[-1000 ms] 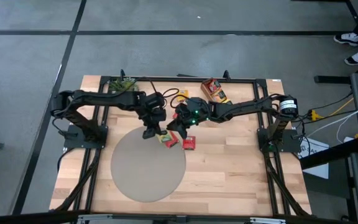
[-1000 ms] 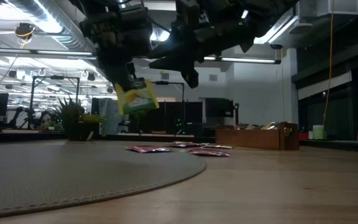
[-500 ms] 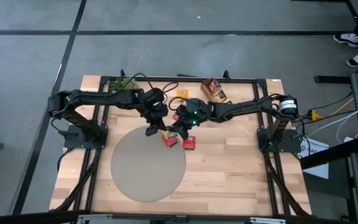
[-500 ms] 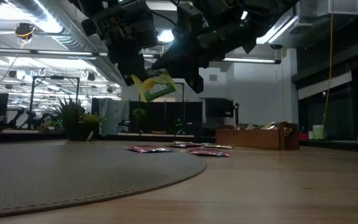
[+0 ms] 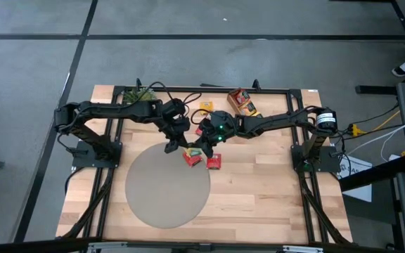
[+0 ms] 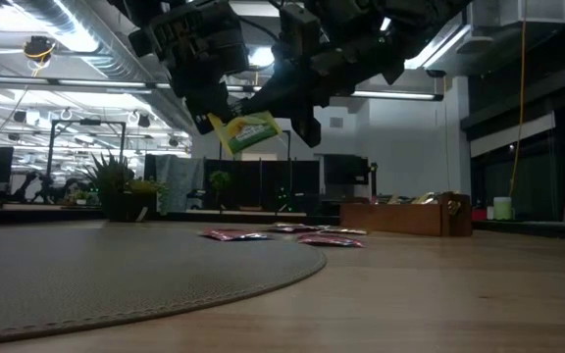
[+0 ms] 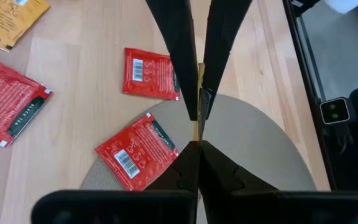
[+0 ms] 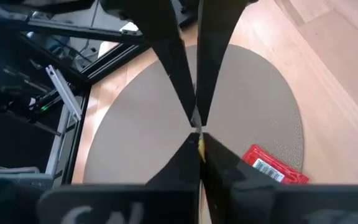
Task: Pick & Place Tea
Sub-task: Put the yellow tea bag into the bottom section of the wooden organizer
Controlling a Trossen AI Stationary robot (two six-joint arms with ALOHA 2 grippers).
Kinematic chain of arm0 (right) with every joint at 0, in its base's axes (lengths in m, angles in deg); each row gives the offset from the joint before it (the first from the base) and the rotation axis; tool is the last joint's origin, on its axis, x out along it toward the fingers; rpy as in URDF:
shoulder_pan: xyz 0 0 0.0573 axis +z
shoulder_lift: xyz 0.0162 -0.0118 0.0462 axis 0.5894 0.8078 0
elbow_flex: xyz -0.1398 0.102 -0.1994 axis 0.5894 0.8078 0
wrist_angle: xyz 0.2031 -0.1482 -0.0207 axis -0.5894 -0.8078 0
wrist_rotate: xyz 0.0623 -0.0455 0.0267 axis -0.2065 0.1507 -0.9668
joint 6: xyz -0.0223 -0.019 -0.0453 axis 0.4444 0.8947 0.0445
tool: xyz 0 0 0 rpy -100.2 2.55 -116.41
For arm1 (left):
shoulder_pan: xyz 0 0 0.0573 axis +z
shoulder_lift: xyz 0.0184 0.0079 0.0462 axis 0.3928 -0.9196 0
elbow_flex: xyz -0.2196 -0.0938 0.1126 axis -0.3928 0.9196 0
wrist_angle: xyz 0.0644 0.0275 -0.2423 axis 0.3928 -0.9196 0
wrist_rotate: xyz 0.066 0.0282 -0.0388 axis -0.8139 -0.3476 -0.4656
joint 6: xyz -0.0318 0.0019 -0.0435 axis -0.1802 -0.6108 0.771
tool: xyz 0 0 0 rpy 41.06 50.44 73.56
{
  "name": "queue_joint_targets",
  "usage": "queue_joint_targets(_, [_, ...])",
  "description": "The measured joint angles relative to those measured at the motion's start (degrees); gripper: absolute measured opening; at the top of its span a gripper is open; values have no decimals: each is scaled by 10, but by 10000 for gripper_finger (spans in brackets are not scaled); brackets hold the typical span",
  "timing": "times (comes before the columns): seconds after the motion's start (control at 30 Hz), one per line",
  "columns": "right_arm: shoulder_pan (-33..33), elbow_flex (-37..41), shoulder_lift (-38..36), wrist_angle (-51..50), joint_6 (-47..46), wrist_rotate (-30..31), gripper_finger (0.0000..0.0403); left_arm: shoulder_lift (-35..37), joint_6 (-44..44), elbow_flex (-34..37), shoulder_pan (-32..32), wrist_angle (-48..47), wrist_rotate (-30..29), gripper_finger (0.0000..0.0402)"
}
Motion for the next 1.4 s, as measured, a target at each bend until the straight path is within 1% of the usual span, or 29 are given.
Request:
queue_joint_targets(0.17, [0,0,0,0,-15,-9,5,0,16,0,0,0,0,8])
queue_joint_targets(0.3, [0,0,-3,-20,-30,-15,4,0,33,0,0,-1,0,23])
queue_joint_targets(0.4, [2,-1,-17,-73,-28,-15,3,2,36,0,0,-6,0,47])
queue_joint_targets(0.53, [4,4,-54,-152,-10,-6,3,2,51,0,0,-11,0,87])
queue_joint_targets(0.67, [6,55,-122,-159,-18,35,2,2,56,0,0,-19,0,120])
queue_joint_targets(0.77, [6,119,-186,-159,-55,95,2,2,52,0,-1,-19,0,134])
queue_joint_targets(0.83, [6,158,-231,-160,-92,153,2,2,51,0,-1,-13,-4,138])
queue_joint_targets(0.97, [6,220,-309,-159,-169,315,2,2,57,0,-1,28,-6,141])
queue_joint_targets(1.07, [6,250,-348,-159,-196,440,3,2,72,0,-1,68,-12,141])
queue_joint_targets(1.13, [6,263,-359,-160,-208,509,3,2,80,0,-1,87,-27,141])
queue_joint_targets(1.23, [1,274,-360,-160,-211,593,4,2,91,0,-2,105,-43,141])
queue_joint_targets(1.33, [-13,284,-353,-163,-224,655,4,2,94,0,-2,108,-60,141])
queue_joint_targets(1.4, [-26,298,-347,-164,-239,683,4,2,95,0,-2,108,-78,141])
